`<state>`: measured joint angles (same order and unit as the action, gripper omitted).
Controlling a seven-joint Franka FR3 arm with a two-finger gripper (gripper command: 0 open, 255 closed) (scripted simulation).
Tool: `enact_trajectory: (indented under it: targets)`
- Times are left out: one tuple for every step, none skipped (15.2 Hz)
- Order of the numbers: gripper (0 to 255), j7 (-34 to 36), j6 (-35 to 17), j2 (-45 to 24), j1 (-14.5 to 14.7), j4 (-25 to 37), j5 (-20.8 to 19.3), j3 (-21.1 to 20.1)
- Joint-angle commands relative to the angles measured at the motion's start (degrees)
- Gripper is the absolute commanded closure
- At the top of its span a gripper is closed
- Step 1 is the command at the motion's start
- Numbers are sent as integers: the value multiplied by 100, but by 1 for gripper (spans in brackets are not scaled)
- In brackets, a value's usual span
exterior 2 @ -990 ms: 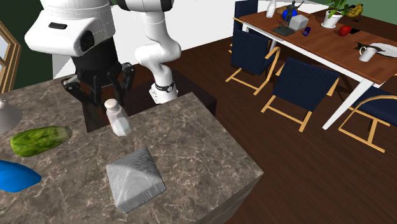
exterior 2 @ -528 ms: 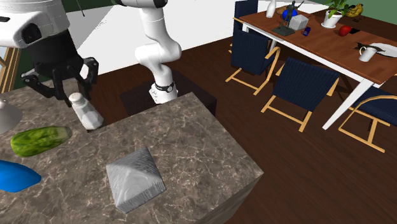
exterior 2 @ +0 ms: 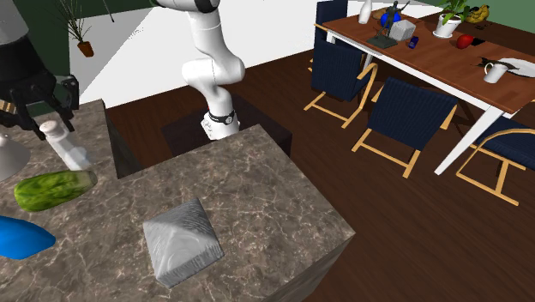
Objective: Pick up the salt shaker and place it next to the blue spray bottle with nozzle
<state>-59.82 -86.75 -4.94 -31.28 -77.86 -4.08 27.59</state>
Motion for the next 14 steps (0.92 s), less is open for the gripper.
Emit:
enact_trajectory:
  targets:
    - [255,-321,-19,-51,-183,54,62,139]
    - [255,-471,-25,-105,-276,109,107,205]
    - [255,-624,-27,-166,-373,172,158,270]
    - [255,-778,-26,-236,-474,246,215,335]
    - [255,-934,-21,-314,-577,329,278,402]
    - [255,-1091,-12,-401,-689,423,347,463]
    - [255,-1250,1,-497,-806,528,424,524]
    - [255,-1408,20,-602,-931,645,506,580]
    - [255,-1568,44,-716,-1063,775,596,633]
    - [255,-1726,74,-839,-1207,918,691,680]
    - [255,-1884,112,-972,-1355,1077,794,727]
    - [255,-2040,157,-1115,-1515,1252,903,767]
    - [255,-2195,212,-1270,-1686,1446,1020,803]
    - [255,-2344,278,-1435,-1872,1662,1142,827]
